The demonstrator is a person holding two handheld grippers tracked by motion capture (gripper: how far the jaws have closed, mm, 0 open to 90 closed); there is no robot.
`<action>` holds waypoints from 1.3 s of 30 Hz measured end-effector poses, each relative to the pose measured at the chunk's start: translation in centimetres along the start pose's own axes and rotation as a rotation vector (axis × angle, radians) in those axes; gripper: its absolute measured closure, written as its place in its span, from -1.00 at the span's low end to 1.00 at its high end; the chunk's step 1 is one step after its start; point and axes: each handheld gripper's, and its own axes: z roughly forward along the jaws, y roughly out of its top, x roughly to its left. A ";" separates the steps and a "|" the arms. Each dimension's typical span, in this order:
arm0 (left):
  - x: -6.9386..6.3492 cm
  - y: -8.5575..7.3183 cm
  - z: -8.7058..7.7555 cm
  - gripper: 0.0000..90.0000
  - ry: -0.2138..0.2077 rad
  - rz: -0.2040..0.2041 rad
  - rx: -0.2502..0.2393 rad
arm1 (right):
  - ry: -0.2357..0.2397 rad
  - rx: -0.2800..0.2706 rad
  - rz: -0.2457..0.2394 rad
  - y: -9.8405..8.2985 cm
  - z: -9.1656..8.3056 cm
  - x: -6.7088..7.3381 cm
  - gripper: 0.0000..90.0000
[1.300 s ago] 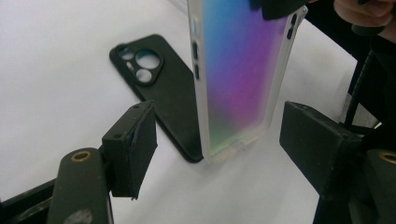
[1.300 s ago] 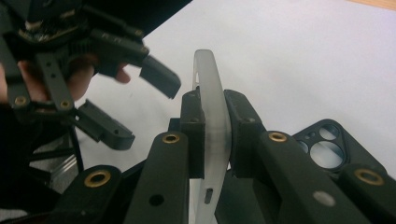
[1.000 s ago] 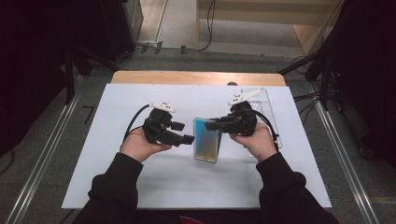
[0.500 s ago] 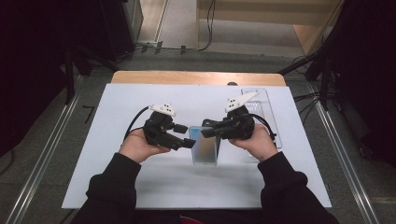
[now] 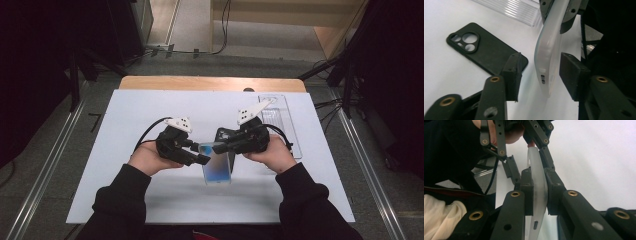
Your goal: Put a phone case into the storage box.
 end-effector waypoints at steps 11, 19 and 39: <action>0.1 0.0 -0.3 0.78 -0.109 -0.039 0.010 | 0.058 0.029 -0.033 0.0 0.7 0.3 0.70; 0.4 0.0 -0.8 0.79 -0.086 -0.077 -0.001 | -0.022 -0.062 0.039 0.2 0.2 0.4 -0.03; 1.1 0.5 -3.1 0.78 0.185 -0.330 -0.050 | -0.297 -0.143 0.138 -0.1 0.7 0.6 -1.00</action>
